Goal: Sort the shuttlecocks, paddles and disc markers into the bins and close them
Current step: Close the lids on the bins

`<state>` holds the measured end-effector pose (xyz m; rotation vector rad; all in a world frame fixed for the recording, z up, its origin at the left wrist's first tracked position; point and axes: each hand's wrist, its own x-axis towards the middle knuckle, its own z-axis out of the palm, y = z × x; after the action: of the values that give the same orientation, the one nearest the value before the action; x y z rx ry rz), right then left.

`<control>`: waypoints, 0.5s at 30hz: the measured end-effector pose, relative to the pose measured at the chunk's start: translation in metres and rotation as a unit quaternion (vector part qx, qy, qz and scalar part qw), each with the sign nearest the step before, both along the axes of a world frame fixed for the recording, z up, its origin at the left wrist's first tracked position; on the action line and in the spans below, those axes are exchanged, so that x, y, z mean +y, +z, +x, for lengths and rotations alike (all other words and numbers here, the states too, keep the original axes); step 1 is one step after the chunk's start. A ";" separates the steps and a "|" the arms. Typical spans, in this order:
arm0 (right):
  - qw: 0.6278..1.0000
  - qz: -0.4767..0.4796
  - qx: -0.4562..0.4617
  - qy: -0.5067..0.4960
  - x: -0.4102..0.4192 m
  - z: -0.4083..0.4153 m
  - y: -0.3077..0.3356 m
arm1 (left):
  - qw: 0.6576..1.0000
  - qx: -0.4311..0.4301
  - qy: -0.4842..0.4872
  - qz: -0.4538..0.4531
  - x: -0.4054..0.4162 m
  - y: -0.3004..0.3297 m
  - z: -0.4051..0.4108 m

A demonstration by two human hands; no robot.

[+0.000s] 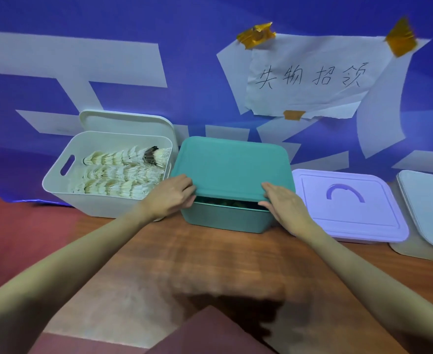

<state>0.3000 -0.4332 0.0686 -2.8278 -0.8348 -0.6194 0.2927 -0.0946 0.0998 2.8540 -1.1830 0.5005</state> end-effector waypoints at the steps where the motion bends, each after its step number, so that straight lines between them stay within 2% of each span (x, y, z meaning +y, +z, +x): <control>1: 1.000 0.004 -0.009 0.002 0.002 -0.004 -0.003 | 1.000 -0.005 -0.002 -0.003 0.002 -0.002 -0.002; 9: 1.000 0.015 -0.016 -0.001 0.008 -0.014 -0.012 | 1.000 0.009 0.017 -0.015 0.000 -0.013 -0.007; 15: 0.998 0.019 -0.063 0.012 0.005 -0.016 -0.009 | 1.000 -0.018 0.013 -0.018 0.000 -0.013 -0.011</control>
<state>0.2841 -0.4282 0.0595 -2.7642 -0.8646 -0.8094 0.2816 -0.0942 0.0871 2.8442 -1.1324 0.5710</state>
